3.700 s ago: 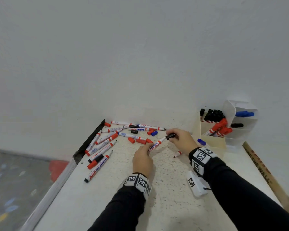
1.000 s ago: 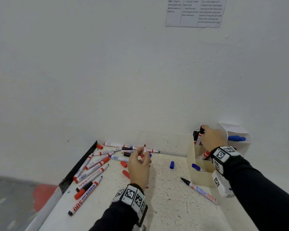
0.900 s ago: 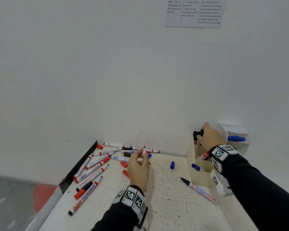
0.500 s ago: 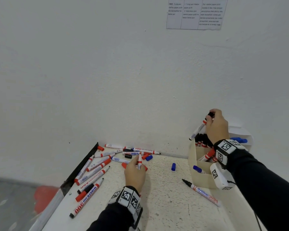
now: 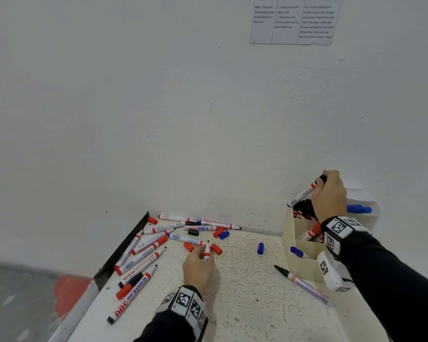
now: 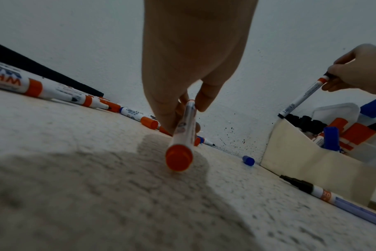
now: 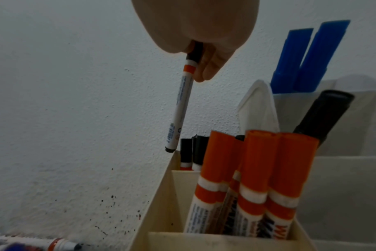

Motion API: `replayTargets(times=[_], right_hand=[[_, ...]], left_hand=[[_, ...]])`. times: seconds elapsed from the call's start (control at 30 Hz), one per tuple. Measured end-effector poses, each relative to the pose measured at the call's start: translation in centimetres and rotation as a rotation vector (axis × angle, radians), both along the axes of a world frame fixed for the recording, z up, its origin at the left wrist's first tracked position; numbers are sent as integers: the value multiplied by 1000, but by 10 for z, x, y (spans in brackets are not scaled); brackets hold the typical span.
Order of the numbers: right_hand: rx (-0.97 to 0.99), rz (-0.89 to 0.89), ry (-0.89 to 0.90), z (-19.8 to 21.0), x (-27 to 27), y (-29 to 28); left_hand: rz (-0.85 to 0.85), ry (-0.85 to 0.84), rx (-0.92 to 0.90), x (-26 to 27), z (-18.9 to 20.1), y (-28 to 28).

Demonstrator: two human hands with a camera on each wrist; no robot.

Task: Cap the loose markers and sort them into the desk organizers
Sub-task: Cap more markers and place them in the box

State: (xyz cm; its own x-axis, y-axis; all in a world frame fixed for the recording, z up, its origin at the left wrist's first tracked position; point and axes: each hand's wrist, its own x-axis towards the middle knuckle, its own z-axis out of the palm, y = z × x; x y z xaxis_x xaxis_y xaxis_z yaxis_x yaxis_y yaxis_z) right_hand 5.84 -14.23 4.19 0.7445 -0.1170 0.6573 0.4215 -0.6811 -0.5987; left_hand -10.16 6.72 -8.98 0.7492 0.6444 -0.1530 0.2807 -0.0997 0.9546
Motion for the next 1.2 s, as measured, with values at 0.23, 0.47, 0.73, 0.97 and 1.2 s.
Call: replayTargets(times=[0.23,0.47,0.73,0.97,1.2], right_hand=[[-150,10,77,-10,4,-3],[-480,153,441,-31,8,-1],[-781,124,710,-32,8,12],[-449,469,377,-33,-41,76],[-843,755,671,-97,-95,156]], left_hand=[[-5,-2,8,1,0,2],[-8,-22,44,0,-1,0],[95,-42,105,-7,2,8],[101,34,203,-29,10,29],[124,44,221,-56,7,49]])
